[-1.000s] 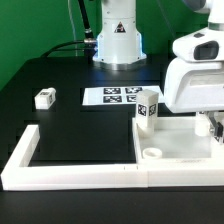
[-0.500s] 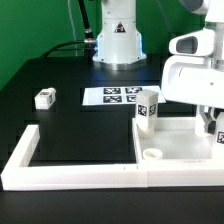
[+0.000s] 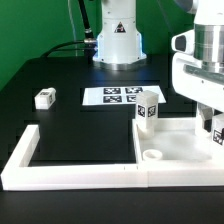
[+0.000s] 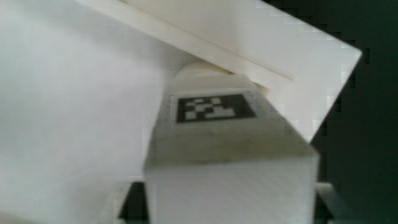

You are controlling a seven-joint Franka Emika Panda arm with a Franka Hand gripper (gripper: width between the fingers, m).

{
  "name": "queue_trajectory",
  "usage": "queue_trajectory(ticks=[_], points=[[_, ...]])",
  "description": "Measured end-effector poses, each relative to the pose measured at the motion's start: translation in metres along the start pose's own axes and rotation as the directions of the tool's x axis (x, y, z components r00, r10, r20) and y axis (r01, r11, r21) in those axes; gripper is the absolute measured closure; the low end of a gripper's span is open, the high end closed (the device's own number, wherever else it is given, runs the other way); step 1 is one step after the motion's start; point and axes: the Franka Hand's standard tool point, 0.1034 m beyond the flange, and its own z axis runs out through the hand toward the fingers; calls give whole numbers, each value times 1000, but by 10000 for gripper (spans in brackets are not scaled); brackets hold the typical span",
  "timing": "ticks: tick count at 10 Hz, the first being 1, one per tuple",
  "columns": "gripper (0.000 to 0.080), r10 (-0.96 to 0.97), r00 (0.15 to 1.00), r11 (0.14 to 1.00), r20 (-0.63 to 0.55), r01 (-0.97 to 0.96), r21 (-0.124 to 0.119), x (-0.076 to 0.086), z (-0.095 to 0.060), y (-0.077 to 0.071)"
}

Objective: Assemble square table

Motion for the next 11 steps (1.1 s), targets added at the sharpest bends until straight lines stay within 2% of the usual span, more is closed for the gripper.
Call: queue_trajectory(ticks=[1,3,4,5,8,10,11], points=[[509,104,995,995,5,-104,-4,0,0,1],[509,415,909,910,36,-415,-14,-1,0,4],[509,581,810,813,75,-583,-5,-3,1,6],[509,660,743,747,112,-664,10,-3,1,9],[508,734,669,675,117,-738,-13,-2,1,11],[505,753,651,655,98,-755,-21,0,1,13],[504,735,671,675,96,-737,-16,1,1,13]])
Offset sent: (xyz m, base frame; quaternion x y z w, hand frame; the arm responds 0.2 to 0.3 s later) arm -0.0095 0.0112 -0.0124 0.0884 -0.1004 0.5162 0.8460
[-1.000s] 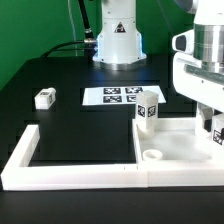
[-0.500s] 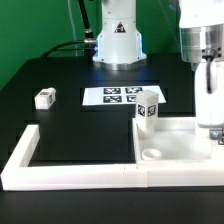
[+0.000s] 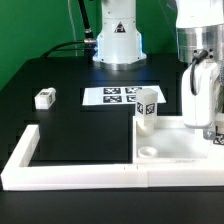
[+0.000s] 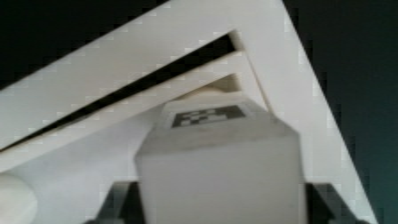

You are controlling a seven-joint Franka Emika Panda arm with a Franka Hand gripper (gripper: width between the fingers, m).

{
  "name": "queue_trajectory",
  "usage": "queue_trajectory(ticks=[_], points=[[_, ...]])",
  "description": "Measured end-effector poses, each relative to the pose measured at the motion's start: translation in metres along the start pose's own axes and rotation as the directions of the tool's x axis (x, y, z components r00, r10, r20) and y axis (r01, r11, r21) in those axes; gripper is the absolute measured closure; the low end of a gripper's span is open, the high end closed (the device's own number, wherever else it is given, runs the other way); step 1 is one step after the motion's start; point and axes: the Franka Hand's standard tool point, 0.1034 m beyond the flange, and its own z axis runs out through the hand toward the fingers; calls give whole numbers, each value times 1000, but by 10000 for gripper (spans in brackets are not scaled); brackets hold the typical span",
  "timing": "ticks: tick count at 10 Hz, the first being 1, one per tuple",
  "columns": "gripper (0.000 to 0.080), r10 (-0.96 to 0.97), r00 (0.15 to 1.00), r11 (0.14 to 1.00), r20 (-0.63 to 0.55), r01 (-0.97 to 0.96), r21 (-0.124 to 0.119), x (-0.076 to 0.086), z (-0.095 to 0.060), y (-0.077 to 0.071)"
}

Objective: Assemble square table

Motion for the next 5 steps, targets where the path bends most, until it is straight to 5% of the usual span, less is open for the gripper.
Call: queue_trajectory(ticks=[1,2,3,5], points=[[388,0,1000,1000,-1,0,-1,0,1,0],[388,-2,1000,1000,-1,2,-1,0,1,1],[255,-57,998,998,2,57,6,5,-2,-1],[156,-171,985,985,0,171,25,40,-25,-4]])
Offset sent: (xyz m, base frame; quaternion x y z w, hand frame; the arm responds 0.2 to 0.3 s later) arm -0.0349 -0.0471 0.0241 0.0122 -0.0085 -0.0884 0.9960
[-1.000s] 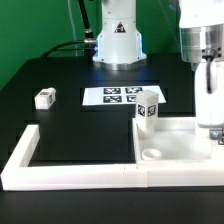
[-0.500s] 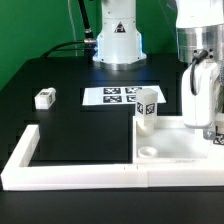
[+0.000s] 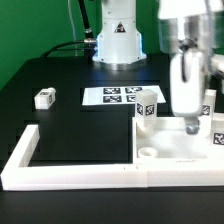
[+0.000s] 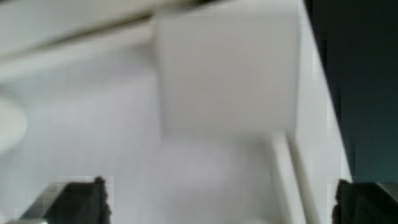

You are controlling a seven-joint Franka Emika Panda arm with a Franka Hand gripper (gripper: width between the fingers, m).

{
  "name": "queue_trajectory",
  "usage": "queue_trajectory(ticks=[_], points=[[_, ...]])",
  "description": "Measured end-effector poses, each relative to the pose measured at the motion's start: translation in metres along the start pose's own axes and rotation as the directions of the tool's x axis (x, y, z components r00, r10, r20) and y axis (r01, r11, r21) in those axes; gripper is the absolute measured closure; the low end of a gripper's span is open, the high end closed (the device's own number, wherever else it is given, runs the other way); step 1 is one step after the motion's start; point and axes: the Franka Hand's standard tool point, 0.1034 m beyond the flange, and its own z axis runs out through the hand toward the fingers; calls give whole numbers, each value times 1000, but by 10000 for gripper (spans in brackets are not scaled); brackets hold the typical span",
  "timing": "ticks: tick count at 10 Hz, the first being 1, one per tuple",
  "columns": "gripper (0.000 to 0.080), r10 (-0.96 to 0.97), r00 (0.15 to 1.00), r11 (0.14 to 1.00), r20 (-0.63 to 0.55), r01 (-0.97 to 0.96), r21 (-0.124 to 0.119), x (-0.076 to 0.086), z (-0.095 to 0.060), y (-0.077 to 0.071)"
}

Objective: Assemble square table

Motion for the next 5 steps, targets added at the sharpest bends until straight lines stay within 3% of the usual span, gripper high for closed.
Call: queue_trajectory(ticks=[2,5], points=[[156,-23,1000,1000,2,22,16,31,-19,-4],[150,-25,1000,1000,-1,25,12,30,-16,-2]])
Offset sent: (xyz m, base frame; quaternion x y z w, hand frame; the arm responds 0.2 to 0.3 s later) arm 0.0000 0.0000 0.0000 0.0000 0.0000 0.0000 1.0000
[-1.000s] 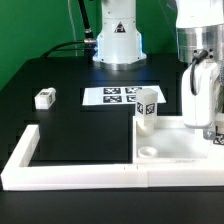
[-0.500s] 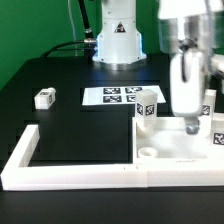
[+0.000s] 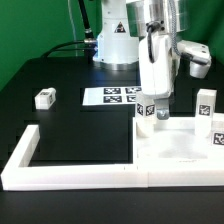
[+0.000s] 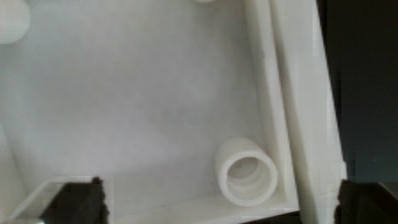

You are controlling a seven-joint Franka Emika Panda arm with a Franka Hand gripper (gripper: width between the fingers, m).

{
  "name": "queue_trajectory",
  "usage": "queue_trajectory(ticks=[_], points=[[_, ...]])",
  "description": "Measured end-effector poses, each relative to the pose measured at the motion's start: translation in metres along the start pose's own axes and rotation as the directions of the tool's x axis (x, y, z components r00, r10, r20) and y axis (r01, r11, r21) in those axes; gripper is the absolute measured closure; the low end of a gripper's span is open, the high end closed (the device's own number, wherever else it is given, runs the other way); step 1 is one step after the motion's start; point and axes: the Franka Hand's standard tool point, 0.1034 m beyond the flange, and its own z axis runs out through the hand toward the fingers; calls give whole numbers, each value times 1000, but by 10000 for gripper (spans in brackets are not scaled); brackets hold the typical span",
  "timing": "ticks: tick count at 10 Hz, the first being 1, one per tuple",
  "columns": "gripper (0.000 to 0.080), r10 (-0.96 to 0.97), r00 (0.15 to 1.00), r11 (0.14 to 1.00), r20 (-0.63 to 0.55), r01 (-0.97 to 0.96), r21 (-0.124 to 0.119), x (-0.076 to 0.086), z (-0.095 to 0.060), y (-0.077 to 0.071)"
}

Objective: Assemble square table

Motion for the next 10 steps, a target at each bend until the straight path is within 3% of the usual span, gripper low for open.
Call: queue_trajectory(ticks=[3,5,7,10], points=[[150,-78,997,997,-1,78,4,6,-2,0],[150,-198,980,980,5,197,26,46,-27,6],[150,-427,904,904,-5,427,29,80,-42,11],[150,-611,792,791,-16,611,23,82,-40,12]])
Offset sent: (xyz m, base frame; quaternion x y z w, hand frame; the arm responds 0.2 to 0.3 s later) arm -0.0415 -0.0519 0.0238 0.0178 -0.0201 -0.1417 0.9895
